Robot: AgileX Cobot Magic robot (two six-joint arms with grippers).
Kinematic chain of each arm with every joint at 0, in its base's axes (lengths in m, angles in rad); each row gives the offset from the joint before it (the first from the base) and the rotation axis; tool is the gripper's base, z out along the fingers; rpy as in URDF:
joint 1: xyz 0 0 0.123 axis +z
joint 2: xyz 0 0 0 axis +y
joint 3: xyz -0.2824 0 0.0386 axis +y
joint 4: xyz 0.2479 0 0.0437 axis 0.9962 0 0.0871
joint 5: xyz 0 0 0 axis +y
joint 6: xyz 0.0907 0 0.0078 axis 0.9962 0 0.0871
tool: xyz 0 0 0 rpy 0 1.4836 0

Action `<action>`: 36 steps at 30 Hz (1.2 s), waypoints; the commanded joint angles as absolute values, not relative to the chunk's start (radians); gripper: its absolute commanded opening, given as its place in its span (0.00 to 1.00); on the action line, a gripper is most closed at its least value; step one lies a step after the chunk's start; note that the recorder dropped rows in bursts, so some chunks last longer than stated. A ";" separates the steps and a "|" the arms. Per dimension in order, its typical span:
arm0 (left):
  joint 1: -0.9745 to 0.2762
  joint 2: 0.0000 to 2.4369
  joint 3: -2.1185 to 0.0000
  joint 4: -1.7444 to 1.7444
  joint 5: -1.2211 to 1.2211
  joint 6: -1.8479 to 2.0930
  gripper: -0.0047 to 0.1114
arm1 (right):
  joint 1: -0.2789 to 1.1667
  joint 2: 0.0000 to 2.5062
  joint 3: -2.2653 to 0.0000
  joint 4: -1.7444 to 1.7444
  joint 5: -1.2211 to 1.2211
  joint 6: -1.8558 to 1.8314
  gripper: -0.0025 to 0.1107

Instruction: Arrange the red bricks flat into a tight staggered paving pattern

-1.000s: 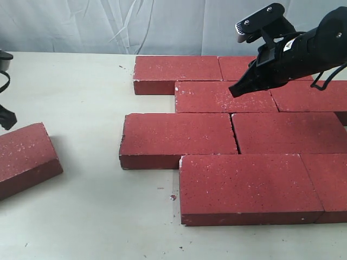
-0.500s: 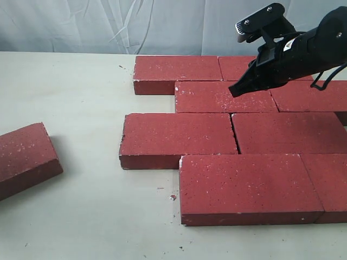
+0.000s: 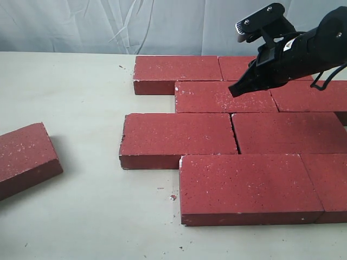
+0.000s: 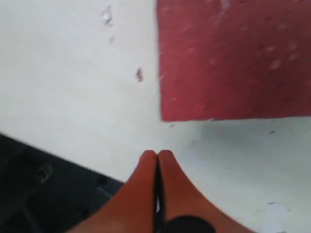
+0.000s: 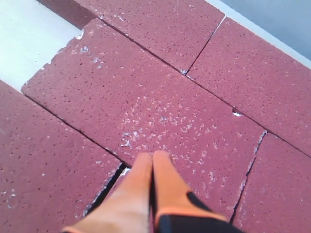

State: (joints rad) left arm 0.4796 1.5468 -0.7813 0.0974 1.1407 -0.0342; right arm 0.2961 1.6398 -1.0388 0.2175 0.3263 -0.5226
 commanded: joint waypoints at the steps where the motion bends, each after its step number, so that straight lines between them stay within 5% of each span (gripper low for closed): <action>1: 0.486 1.550 -0.751 -0.076 1.037 0.078 0.04 | 0.292 1.634 -1.036 0.218 0.318 -0.523 0.01; 15: 0.454 1.591 -0.741 -0.618 0.847 0.534 0.04 | 0.294 1.634 -1.036 0.260 0.310 -0.523 0.01; 19: 0.457 1.492 -0.911 -0.541 1.024 0.519 0.04 | 0.294 1.653 -1.036 0.260 0.308 -0.523 0.01; 25: 0.461 1.396 -0.950 0.358 1.056 -0.204 0.04 | 0.294 1.697 -1.036 0.254 0.270 -0.545 0.01; 36: 0.457 1.648 -0.801 0.016 0.772 -0.070 0.04 | 0.294 1.697 -1.036 0.256 0.262 -0.546 0.01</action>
State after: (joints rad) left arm 0.4626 1.6138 -0.8114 0.0583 0.8181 -0.0722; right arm 0.2961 1.6988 -1.0388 0.2553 0.2758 -0.5395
